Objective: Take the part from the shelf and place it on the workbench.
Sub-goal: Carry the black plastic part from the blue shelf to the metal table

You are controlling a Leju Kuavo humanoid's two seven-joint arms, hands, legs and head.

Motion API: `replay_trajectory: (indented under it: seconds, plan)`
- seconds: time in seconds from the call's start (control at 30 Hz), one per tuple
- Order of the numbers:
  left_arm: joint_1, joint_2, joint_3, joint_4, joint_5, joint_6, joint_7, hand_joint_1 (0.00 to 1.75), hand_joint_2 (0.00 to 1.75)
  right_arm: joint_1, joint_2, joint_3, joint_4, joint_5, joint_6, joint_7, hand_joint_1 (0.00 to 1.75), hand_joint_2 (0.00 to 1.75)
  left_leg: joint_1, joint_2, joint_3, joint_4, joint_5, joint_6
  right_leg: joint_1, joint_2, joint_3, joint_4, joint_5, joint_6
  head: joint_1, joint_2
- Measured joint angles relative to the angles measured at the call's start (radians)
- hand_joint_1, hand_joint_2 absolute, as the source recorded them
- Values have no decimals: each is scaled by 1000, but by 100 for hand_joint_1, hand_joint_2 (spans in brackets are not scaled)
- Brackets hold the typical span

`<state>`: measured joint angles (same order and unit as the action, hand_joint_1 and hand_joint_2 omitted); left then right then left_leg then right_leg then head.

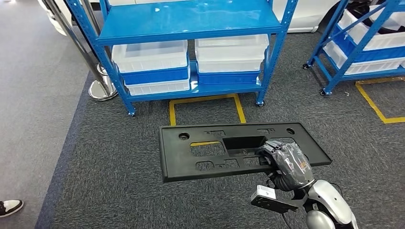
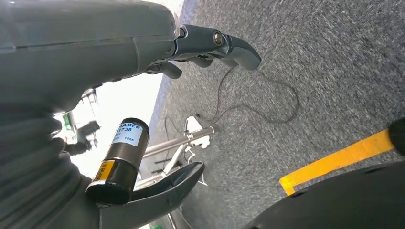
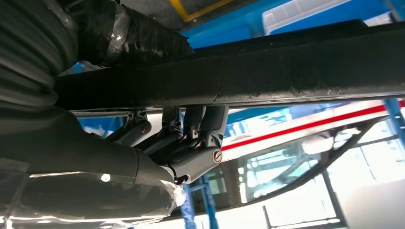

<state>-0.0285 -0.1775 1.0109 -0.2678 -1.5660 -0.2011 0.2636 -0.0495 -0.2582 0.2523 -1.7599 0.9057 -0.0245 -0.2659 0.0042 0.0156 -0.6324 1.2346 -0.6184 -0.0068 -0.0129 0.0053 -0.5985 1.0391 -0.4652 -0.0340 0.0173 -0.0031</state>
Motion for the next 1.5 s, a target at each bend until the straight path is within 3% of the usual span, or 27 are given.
replay_trajectory:
  seconds: [0.03, 0.07, 0.13, 0.2, 0.27, 0.33, 0.4, 0.47, 0.53, 0.57, 0.6, 0.67, 0.73, 0.77, 0.83, 0.87, 0.93, 1.0, 1.07, 1.1, 1.17, 1.23, 1.27, 1.3, 1.37, 1.43, 1.5]
  plan:
    - [1, 0, 0, 0, -1, 0, 0, 0, 175, 3, 0, 0, 0, 1, 0, 0, 175, 175, 0, -4, -20, 49, -17, 0, 1, 11, -5, 0, 4, 0, 0, 0]
    - [3, 0, 0, 0, -1, 0, 0, 0, 175, 8, 0, 0, 0, 1, 0, 0, 175, 175, 0, -6, -24, 65, -15, 2, 2, 23, -9, 1, 7, 0, 0, 0]
    - [4, 0, 0, 0, -2, 0, -2, 0, 175, 16, 0, -2, -3, 1, 0, 0, 175, 175, -1, -18, 23, -19, 43, 13, 4, 49, -12, 1, 13, 3, 0, 0]
    - [5, 2, 0, 0, -2, 0, -2, 0, 175, 20, -1, -4, -8, 1, -1, 0, 175, 175, -2, -61, 91, -155, 98, 31, 5, 72, -15, 2, 19, 9, 0, 0]
    - [4, 4, 0, 0, -4, 0, -3, 0, 175, 23, -1, -6, -13, 2, -1, 0, 175, 175, -5, -86, 116, -217, 110, 40, 1, 91, -23, 1, 28, 21, 0, 0]
    - [1, 3, 0, 0, -4, 0, -4, 0, 175, 31, -2, -8, -17, 2, -1, 0, 175, 175, -3, -68, 120, -231, 118, 42, -2, 111, -30, -3, 37, 36, -1, 0]
    - [1, 0, 0, 0, -5, 0, -4, 0, 175, 38, -4, -9, -22, 6, -4, 0, 175, 175, 3, -42, 126, -250, 134, 50, 1, 87, -43, 17, 21, 46, 2, 0]
    - [4, -1, 0, 0, -5, 0, -4, 0, 175, 42, -6, -13, -26, 16, -11, 1, 175, 175, 3, -15, 124, -260, 143, 56, 2, 32, -85, 111, -41, 52, 6, 0]
    - [7, -1, 0, 0, -5, 0, -4, 0, 175, 48, -7, -18, -28, 28, -20, 2, 175, 175, 1, 11, 116, -255, 144, 57, -3, 6, -134, 228, -95, 61, 8, 0]
    - [7, -1, 0, 0, -5, 0, -4, 0, 175, 52, -7, -21, -29, 33, -25, 2, 175, 175, 1, 23, 112, -251, 143, 56, -6, 1, -140, 251, -98, 64, 8, 0]
    - [6, -2, 0, 0, -5, 0, -4, 0, 175, 55, -7, -24, -31, 39, -31, 1, 175, 175, 1, 35, 108, -246, 142, 54, -9, -4, -125, 233, -82, 67, 8, 0]
    - [5, -3, 0, 0, -5, 0, -4, 0, 175, 58, -6, -29, -36, 50, -39, 0, 175, 175, 2, 58, 106, -237, 135, 47, -11, -32, -50, 110, -33, 68, 8, 0]
    - [5, -4, 0, 0, -5, 0, -4, 0, 175, 60, -6, -33, -41, 55, -44, -1, 175, 175, -2, 76, 105, -226, 127, 35, -5, -58, 3, 13, -8, 58, 8, 0]
    - [4, -4, 0, 0, -5, 0, -4, 0, 175, 61, -7, -34, -42, 56, -45, -1, 175, 175, -5, 83, 105, -223, 124, 30, -1, -61, 7, -1, -9, 52, 7, 0]
    - [2, -4, 0, 0, -5, 0, -4, 0, 175, 65, -7, -38, -44, 56, -46, -1, 175, 175, -6, 96, 107, -222, 121, 20, 0, -39, 3, 0, -4, 40, 7, 0]
    - [0, -4, 0, 0, -5, 0, -4, 0, 175, 67, -7, -40, -45, 56, -47, -1, 175, 175, -4, 87, 107, -217, 115, 13, -2, -30, 2, -2, -2, 34, 7, 0]
    - [0, -4, 0, 0, -5, 0, -4, 0, 175, 68, -7, -43, -48, 56, -48, -2, 175, 175, 1, 40, 85, -162, 70, 2, -7, -14, -1, -6, 5, 22, 7, 0]
    - [3, -4, 0, 0, -5, 0, -4, 0, 175, 68, -7, -43, -49, 56, -49, -2, 175, 175, 2, 0, 32, -38, 0, -2, -7, 4, -8, -6, 10, 14, 7, 0]
    - [5, -4, 0, 0, -5, -1, -3, 0, 175, 72, -7, -43, -49, 56, -48, -4, 175, 175, 3, -7, -9, 56, -30, -2, -6, 27, -14, -5, 13, 12, 7, 0]
    - [6, -4, 0, 0, -5, -1, -3, 0, 175, 75, -6, -44, -49, 56, -47, -5, 175, 175, 3, -8, -6, 52, -15, 0, -6, 40, -15, -4, 15, 13, 7, 0]
    - [8, -4, 0, 0, -5, 0, -3, 0, 175, 79, -5, -43, -49, 61, -42, -6, 175, 175, 3, -26, 48, -58, 56, 6, -7, 65, -16, -1, 17, 16, 7, 0]
    - [8, -1, 0, 0, -5, -1, -2, 0, 175, 79, 4, -37, -49, 81, -35, 0, 175, 175, 5, -74, 101, -178, 101, 14, -6, 88, -21, 3, 21, 25, 7, 0]
    - [8, 0, 0, 0, -5, -2, 0, 0, 175, 78, 10, -31, -48, 95, -32, 7, 175, 175, 5, -90, 112, -208, 107, 16, -6, 98, -25, 3, 24, 31, 7, 0]
    - [8, 0, 0, 0, -5, -3, 2, 0, 175, 77, 17, -22, -46, 110, -30, 15, 175, 175, 4, -94, 114, -217, 104, 18, -8, 110, -29, 2, 28, 39, 7, 0]
    - [6, 0, 0, 0, -5, -4, 5, 0, 175, 78, 31, -4, -42, 130, -29, 26, 175, 175, 5, -70, 118, -227, 113, 26, -10, 124, -34, -2, 36, 53, 7, 0]
    - [6, 0, 0, 0, -5, -4, 7, 0, 175, 76, 41, 9, -39, 138, -29, 31, 175, 175, 8, -42, 122, -241, 126, 40, -6, 84, -56, 37, 8, 60, 11, 0]
    - [8, 0, 0, 0, -5, -3, 8, 0, 175, 70, 48, 17, -35, 140, -29, 33, 175, 175, 6, -15, 118, -246, 132, 48, -5, 24, -108, 152, -60, 62, 15, 0]
